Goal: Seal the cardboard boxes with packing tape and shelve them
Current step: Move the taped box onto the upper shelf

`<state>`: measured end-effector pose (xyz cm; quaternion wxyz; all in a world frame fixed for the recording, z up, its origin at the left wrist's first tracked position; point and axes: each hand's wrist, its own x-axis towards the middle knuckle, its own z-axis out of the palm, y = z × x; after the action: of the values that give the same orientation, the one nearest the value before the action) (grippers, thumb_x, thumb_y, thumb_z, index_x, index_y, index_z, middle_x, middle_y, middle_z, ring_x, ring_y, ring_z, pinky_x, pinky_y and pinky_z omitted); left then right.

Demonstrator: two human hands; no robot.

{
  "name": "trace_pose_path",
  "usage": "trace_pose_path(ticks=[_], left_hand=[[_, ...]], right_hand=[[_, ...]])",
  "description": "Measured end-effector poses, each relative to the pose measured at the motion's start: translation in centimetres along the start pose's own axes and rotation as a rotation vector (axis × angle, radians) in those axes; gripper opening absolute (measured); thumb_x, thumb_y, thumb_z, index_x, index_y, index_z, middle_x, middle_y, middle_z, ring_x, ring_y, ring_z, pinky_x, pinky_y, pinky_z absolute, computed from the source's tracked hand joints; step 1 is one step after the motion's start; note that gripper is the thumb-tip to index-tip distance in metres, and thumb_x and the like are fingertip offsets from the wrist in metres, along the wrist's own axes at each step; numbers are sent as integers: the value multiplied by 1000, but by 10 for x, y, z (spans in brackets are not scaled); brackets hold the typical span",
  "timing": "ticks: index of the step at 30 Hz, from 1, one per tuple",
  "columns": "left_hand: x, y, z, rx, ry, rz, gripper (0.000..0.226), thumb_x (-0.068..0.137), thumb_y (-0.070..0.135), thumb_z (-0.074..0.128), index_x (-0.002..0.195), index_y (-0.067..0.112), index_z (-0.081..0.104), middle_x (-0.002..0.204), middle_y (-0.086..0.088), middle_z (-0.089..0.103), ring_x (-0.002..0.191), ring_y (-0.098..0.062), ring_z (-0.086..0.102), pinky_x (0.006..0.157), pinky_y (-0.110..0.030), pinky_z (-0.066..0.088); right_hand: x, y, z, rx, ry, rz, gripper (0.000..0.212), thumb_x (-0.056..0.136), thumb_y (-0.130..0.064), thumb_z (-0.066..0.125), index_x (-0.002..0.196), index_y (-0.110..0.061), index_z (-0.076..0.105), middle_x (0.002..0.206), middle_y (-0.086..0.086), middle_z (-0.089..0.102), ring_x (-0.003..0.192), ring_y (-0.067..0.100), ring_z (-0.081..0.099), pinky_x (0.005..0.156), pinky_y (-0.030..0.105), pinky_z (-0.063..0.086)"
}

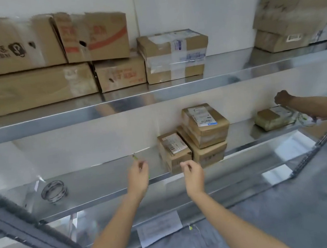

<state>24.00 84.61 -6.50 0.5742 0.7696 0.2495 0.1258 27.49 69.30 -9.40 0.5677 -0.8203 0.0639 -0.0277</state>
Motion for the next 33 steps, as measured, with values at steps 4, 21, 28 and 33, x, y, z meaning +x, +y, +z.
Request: trace_pose_path(ticks=[4, 21, 28, 33], left_hand=[[22, -26, 35, 64, -119, -134, 37, 100, 17, 49, 132, -2, 51, 135, -20, 53, 126, -30, 48, 107, -33, 34], [149, 7, 104, 187, -212, -98, 53, 103, 26, 35, 153, 11, 24, 159, -10, 25, 146, -26, 26, 119, -39, 21], [176, -3, 108, 568, -468, 35, 56, 103, 30, 40, 152, 9, 25, 157, -12, 25, 140, -34, 32, 113, -40, 28], [185, -2, 107, 653, -519, 60, 52, 101, 28, 46, 146, 7, 31, 147, -16, 31, 132, -38, 40, 107, -44, 34]], right_hand=[[23, 13, 3, 184, 45, 299, 39, 103, -25, 43, 103, 4, 68, 99, 20, 68, 100, 37, 61, 79, 32, 42], [77, -1, 44, 584, 4, 783, 76, 91, -50, 58, 148, -9, 31, 150, 7, 40, 136, 25, 38, 110, 38, 28], [81, 11, 59, 574, 66, 758, 67, 94, -41, 58, 147, -9, 33, 148, 7, 43, 131, 23, 43, 109, 37, 30], [78, 11, 57, 565, 22, 762, 77, 93, -45, 58, 153, -13, 22, 155, 7, 33, 141, 26, 34, 114, 41, 26]])
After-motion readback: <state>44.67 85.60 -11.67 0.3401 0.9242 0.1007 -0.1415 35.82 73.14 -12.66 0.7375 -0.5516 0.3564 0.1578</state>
